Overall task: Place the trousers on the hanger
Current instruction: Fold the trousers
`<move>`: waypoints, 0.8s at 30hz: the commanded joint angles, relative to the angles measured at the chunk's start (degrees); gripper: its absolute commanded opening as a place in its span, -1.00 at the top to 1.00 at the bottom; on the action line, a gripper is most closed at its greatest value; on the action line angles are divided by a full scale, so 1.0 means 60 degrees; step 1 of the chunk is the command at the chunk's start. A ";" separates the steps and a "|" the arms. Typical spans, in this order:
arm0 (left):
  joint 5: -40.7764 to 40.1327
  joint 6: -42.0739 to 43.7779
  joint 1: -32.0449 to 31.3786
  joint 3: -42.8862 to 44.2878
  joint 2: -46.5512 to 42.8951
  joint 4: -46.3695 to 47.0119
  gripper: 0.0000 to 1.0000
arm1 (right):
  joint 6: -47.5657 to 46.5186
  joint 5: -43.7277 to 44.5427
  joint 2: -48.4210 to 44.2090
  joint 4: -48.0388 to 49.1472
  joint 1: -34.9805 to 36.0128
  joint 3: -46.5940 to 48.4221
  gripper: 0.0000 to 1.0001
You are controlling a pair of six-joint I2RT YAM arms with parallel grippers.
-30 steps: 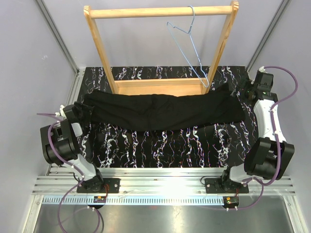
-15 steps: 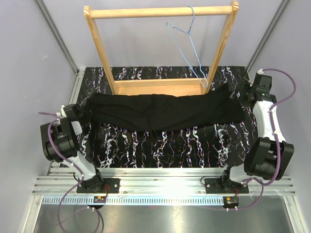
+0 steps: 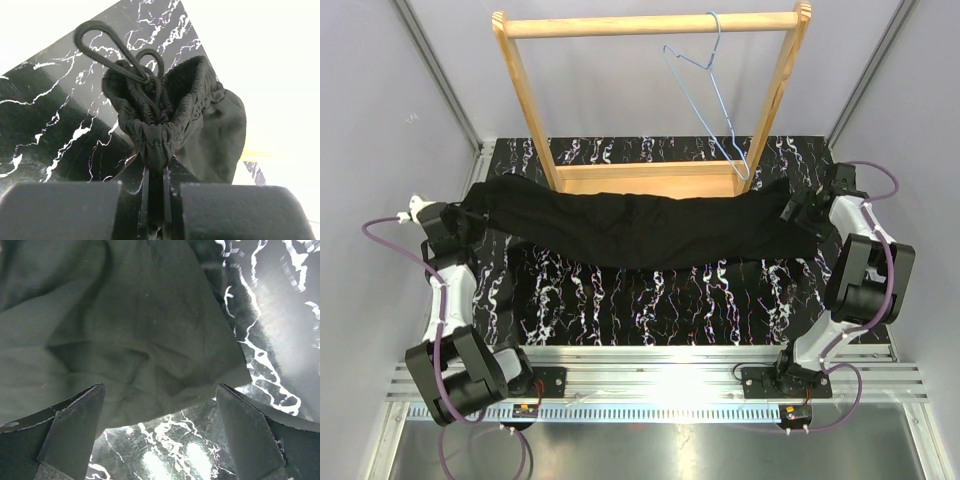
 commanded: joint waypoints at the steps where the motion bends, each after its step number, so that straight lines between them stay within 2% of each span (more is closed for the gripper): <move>1: 0.0412 0.0547 0.0140 0.0227 -0.0564 -0.0485 1.00 | 0.0046 -0.0269 0.0423 0.0033 0.0025 0.0564 -0.99; 3: 0.0558 0.0575 0.0140 -0.0097 -0.0785 -0.0322 1.00 | 0.0075 -0.0109 0.0585 0.0077 0.0025 0.0740 -0.99; 6: 0.1202 0.0677 0.0302 0.0180 -0.0596 -0.0323 1.00 | 0.0090 0.0417 0.0790 0.0339 0.0025 0.0843 -1.00; 11: 0.1540 0.0634 0.0375 0.0342 -0.0464 -0.0323 1.00 | -0.0086 0.1064 0.1243 0.0780 0.0025 0.1427 -0.99; 16: 0.1921 0.0458 0.0550 0.0342 -0.0244 -0.0030 1.00 | -0.0217 0.1094 0.2428 0.0502 0.0025 0.2365 -0.99; 24: 0.2346 0.0150 0.0931 0.0284 0.0079 0.0263 1.00 | -0.0466 0.0597 0.3689 0.0209 0.0025 0.2835 -0.99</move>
